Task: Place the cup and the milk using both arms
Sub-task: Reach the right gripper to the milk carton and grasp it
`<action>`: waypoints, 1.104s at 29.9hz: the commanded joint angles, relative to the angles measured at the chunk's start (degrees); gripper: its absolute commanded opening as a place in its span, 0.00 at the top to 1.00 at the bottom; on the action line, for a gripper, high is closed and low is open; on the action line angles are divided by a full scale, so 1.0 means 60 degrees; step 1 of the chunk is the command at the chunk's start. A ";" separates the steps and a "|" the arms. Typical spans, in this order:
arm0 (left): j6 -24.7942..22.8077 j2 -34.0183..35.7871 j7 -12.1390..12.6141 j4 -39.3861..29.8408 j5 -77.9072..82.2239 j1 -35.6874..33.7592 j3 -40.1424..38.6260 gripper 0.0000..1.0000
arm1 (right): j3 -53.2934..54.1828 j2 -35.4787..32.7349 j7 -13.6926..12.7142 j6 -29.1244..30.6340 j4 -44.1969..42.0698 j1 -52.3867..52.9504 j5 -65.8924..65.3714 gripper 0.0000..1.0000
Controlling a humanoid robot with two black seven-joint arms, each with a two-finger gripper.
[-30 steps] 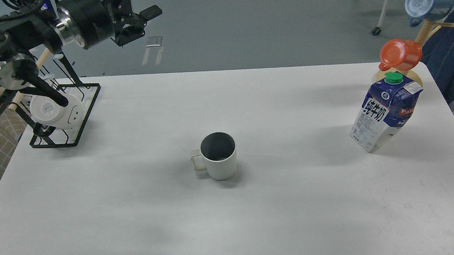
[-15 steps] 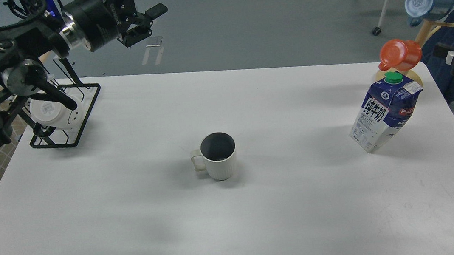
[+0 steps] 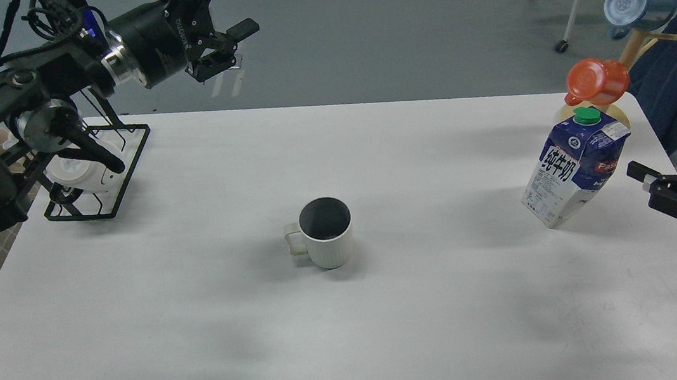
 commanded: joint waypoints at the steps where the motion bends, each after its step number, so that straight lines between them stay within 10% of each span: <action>1: 0.0000 -0.0023 0.0000 -0.0014 0.0002 0.0004 0.0001 0.04 | -0.0008 0.0382 0.0000 -0.0008 -0.0265 -0.0032 -0.0040 0.00; 27: 0.0000 0.0007 0.0015 -0.0072 0.0002 0.0019 -0.0014 0.04 | -0.0052 0.2901 0.0015 -0.0081 -0.2492 0.0525 -0.0655 0.05; 31: 0.0000 -0.0008 0.0015 -0.0087 0.0002 0.0019 -0.0014 0.04 | -0.0081 0.3150 0.0015 -0.0081 -0.2741 0.0598 -0.0757 0.20; 33: 0.0000 -0.0008 0.0015 -0.0087 0.0002 0.0019 -0.0014 0.04 | -0.0227 0.3209 0.0000 -0.0081 -0.2858 0.0642 -0.0918 0.55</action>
